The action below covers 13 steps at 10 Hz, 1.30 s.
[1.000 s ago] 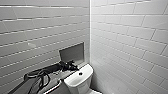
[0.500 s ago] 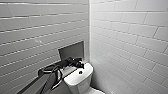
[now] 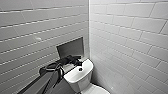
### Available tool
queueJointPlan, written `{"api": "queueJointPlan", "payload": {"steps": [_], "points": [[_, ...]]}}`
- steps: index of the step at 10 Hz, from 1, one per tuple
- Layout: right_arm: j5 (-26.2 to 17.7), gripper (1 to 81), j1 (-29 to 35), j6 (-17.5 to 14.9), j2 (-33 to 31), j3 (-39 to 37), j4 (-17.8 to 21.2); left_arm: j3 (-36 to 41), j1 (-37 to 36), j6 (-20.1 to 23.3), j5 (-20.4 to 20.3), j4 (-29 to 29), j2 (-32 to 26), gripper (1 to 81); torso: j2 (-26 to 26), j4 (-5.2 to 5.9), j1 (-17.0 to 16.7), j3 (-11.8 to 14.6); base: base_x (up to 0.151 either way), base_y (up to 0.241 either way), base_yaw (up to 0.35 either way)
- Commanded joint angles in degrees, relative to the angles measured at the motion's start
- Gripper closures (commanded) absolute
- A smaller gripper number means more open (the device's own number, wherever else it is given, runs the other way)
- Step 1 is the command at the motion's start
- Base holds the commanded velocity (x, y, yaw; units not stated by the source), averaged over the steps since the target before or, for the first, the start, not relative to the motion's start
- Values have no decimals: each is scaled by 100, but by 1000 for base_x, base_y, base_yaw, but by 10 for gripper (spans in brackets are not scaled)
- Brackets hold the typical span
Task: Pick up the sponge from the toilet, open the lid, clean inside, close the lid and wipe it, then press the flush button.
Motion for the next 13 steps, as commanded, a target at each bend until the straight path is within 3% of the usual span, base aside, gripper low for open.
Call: {"api": "queueJointPlan", "payload": {"steps": [1, 3, 5, 6, 7, 12, 13], "points": [[-348, 811, 23, -6, -153, 178, 0, -308, -1192, -168, -16, 522, 190, 811, 0, 0, 0, -299, 0, 0, 0], [-348, 811, 23, -6, -144, 178, 0, -335, -1200, -423, -68, 840, 234, 811, 0, 0, -2, -480, 0, 0, 0], [-348, 811, 14, -6, -135, 178, 0, -335, -1200, -423, -95, 866, 235, 811, 2, 0, 0, -907, 0, 0, 0], [-348, 811, 14, -6, -144, 187, -9, -335, -1200, -423, -104, 866, 226, 811, 4, 0, 0, -601, 0, 0, 0], [-348, 811, 14, -15, -135, 187, -17, -343, -1209, -423, -156, 866, 226, 811, 4, 0, 2, -739, 0, 0, 0], [-340, 811, -30, -6, -153, 187, -9, -370, -1208, -423, -877, 919, 279, 811, 9, 0, 5, -813, 0, 0, 0], [-261, 811, -48, -6, -144, 196, -9, -387, -1200, -423, -1008, 980, 279, 811, 9, 0, 5, -938, 0, 0, 0]]}}
